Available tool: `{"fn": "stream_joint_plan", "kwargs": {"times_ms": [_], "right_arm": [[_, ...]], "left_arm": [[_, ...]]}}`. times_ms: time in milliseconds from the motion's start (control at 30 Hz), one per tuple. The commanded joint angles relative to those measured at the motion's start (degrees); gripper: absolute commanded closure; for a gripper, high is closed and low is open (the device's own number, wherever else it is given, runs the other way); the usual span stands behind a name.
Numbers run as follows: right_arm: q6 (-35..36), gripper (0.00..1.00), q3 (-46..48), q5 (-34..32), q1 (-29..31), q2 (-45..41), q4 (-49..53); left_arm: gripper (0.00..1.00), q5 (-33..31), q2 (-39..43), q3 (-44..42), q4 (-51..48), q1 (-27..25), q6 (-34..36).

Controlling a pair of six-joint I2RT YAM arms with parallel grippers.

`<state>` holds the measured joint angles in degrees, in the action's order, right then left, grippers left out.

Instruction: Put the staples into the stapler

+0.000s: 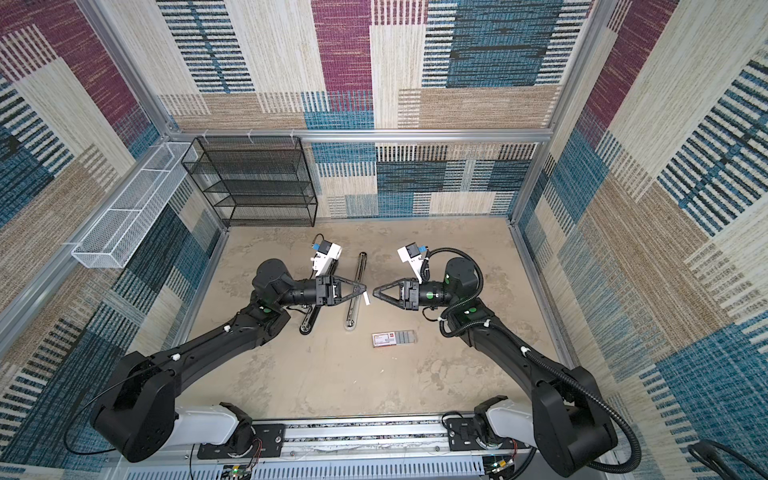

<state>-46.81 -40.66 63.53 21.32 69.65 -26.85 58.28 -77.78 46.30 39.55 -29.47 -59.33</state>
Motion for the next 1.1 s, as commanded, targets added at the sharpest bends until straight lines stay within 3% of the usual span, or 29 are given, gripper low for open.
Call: {"fn": "stream_joint_plan", "kwargs": {"times_ms": [0,167,300,533,667,1067], "right_arm": [[7.75,0.71,-1.64,-5.7,-0.75,-1.54,10.99],[18.44,0.72,-4.87,-19.55,-0.76,-1.97,26.78],[22.05,0.71,-4.7,-31.75,-0.76,-1.11,31.92],[25.05,0.68,-2.83,-40.99,1.86,1.36,30.3],[25.63,0.6,-2.31,-41.42,4.34,4.38,25.88],[24.13,0.59,-2.14,-42.15,6.8,10.04,20.72]], "left_arm": [[0.95,-5.15,2.09,3.23,-20.91,0.29,13.92],[0.95,-18.97,2.11,11.75,-51.06,0.36,31.13],[0.95,-28.06,-1.77,16.89,-61.27,0.38,35.72],[0.95,-41.19,-11.41,26.87,-71.69,0.38,39.06],[0.95,-44.05,-17.53,32.53,-75.04,0.38,39.51],[0.96,-51.17,-33.23,46.32,-82.79,-0.1,39.82]]}}
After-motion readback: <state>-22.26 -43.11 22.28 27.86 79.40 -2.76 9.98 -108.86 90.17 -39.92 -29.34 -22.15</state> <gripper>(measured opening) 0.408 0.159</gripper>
